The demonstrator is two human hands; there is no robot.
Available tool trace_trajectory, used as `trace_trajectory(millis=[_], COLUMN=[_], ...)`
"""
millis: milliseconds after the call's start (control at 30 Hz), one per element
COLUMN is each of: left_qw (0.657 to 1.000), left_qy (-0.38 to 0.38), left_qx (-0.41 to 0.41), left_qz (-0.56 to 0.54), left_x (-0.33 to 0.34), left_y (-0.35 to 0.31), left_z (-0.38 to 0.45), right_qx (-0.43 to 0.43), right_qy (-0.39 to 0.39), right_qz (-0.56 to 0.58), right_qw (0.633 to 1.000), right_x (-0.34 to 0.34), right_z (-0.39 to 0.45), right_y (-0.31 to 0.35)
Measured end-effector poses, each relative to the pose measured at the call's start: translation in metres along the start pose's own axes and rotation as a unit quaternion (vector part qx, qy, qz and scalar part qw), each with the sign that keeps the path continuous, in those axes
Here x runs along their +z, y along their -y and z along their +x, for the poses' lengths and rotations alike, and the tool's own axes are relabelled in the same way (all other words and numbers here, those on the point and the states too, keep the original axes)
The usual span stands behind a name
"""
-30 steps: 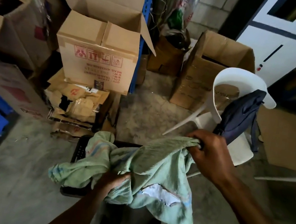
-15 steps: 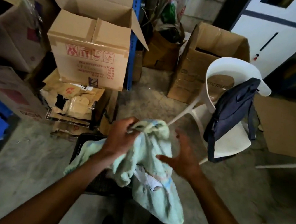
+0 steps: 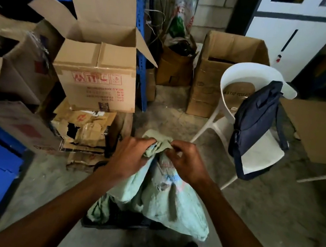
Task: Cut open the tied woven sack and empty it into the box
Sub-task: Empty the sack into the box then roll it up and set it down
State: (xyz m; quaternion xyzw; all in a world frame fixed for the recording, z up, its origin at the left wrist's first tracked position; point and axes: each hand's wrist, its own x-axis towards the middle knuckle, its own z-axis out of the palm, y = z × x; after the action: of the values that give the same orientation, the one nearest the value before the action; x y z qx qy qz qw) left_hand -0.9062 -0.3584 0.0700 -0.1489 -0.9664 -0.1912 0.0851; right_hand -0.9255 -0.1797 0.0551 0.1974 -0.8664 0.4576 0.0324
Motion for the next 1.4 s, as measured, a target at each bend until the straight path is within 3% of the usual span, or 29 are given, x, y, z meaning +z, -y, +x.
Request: trace_trajectory(millis=[100,233,300,367,467,633,700,867,1000,1133,1200,1233,1300,1333,1400], left_qw=[0.998,0.989,0.987,0.983,0.976,0.986,0.975,0.964,0.945,0.954,0.930,0.933,0.950,0.942,0.931], left_qy=[-0.058,-0.119,-0.123,-0.141,-0.177,-0.123,-0.168,-0.218,-0.282,-0.273,-0.336,-0.332,-0.297,-0.315,-0.341], left_qx=[-0.022,-0.058,-0.079,-0.094,-0.118,-0.116,-0.137,-0.134,-0.146,-0.108,-0.117,-0.108,-0.087,-0.102,-0.116], left_qz=[-0.034,-0.064,-0.070,-0.068,-0.044,0.000,-0.047,-0.071,-0.072,-0.066,-0.089,-0.084,-0.049,-0.045,-0.061], left_x=[-0.012,-0.037,-0.046,-0.059,-0.080,-0.086,-0.093,-0.111,-0.125,-0.150,-0.171,-0.179,-0.188,-0.195,-0.212], left_y=[0.000,0.003,0.010,0.023,0.042,0.059,0.061,0.057,0.049,0.045,0.047,0.046,0.045,0.044,0.041], left_z=[0.000,-0.003,-0.005,-0.011,-0.022,-0.037,-0.037,-0.037,-0.034,-0.029,-0.026,-0.026,-0.026,-0.024,-0.016], right_qx=[0.073,0.254,0.258,0.208,0.108,0.004,-0.025,-0.071,-0.109,-0.150,-0.176,-0.188,-0.205,-0.208,-0.212], right_qy=[-0.005,0.127,0.064,-0.035,-0.089,-0.091,-0.110,-0.064,-0.109,-0.053,-0.130,-0.147,-0.104,-0.101,-0.144], right_qz=[0.003,-0.119,-0.056,-0.061,-0.081,-0.074,-0.062,-0.100,-0.088,-0.131,-0.110,-0.107,-0.144,-0.143,-0.090], right_qw=[0.997,0.951,0.962,0.976,0.987,0.993,0.992,0.990,0.984,0.979,0.970,0.965,0.962,0.962,0.962], right_x=[0.009,0.036,0.035,0.018,-0.007,-0.002,-0.008,-0.018,-0.034,-0.048,-0.055,-0.058,-0.062,-0.065,-0.074], right_z=[-0.029,-0.077,-0.069,-0.041,-0.005,0.019,0.031,0.040,0.047,0.077,0.090,0.094,0.100,0.104,0.118], right_y=[-0.024,-0.063,-0.058,-0.038,-0.005,0.038,0.056,0.078,0.105,0.146,0.164,0.171,0.183,0.190,0.204])
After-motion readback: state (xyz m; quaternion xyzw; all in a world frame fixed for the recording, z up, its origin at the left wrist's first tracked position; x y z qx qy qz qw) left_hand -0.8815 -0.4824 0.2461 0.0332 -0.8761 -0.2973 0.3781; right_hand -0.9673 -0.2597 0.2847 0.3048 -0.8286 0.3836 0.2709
